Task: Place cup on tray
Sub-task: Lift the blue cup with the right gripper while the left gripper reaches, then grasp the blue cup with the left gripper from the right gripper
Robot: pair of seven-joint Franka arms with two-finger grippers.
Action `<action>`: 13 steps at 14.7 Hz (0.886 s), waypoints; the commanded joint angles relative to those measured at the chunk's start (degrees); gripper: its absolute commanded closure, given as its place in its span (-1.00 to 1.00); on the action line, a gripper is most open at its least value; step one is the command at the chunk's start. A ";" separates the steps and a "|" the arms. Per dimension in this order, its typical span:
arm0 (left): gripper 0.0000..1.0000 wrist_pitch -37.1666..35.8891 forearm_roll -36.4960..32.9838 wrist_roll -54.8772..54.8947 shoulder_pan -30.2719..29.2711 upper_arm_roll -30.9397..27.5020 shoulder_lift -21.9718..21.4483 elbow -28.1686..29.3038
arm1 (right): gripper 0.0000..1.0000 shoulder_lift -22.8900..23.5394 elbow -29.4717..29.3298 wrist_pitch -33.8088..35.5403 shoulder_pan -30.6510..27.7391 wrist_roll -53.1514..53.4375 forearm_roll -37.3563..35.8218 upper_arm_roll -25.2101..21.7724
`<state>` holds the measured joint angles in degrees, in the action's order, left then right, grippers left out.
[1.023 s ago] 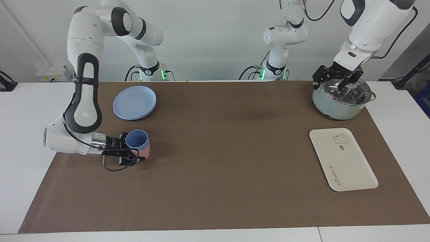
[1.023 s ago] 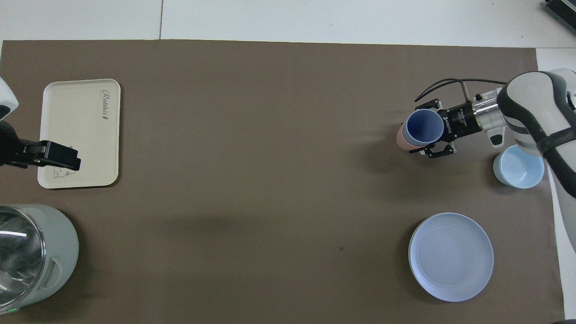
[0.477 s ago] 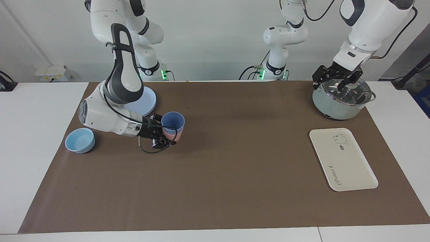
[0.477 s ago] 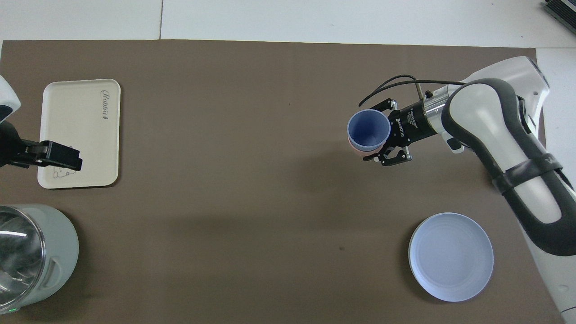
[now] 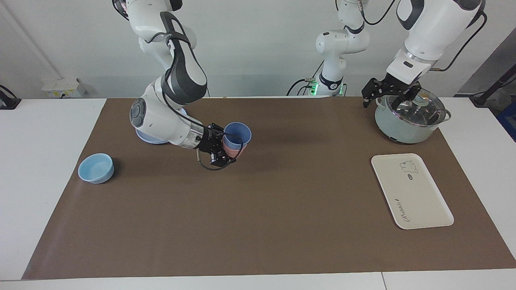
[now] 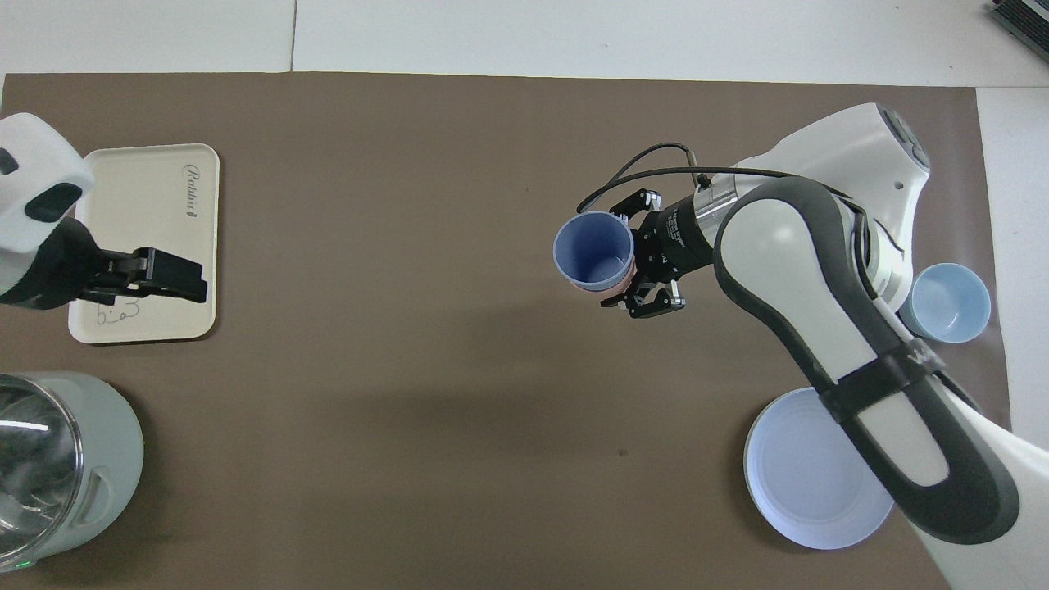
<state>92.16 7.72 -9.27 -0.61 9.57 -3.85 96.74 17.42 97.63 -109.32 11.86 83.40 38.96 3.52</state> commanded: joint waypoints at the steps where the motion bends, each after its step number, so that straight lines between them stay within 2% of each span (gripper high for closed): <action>1: -1.00 10.81 5.27 -16.69 6.04 -0.43 -4.05 8.26 | 1.00 -3.00 1.95 -1.24 1.93 2.19 -1.43 -0.17; 3: -1.00 18.37 9.66 -26.81 9.47 -0.43 -4.93 11.70 | 1.00 -4.15 1.95 -0.81 3.25 4.22 -2.65 -0.09; 5: -1.00 26.37 11.18 -36.65 14.47 -0.43 -4.59 12.86 | 1.00 -5.03 2.04 -0.89 5.09 5.53 -3.72 -0.09; 7: -0.87 31.22 11.18 -45.45 19.31 -0.43 -4.23 12.68 | 1.00 -5.03 2.04 -1.94 6.50 6.68 -3.81 -0.09; 9: -0.64 32.99 11.18 -47.77 22.84 -0.43 -4.23 12.77 | 1.00 -5.03 2.04 -2.74 6.59 7.74 -3.89 -0.09; 13: -0.46 33.34 11.18 -49.79 26.36 -0.34 -4.41 13.73 | 1.00 -5.03 2.04 -2.83 6.59 7.83 -3.89 -0.09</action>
<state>123.60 17.62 -57.60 23.58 10.24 -6.26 107.31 13.89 98.03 -110.93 18.54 89.97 36.03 3.29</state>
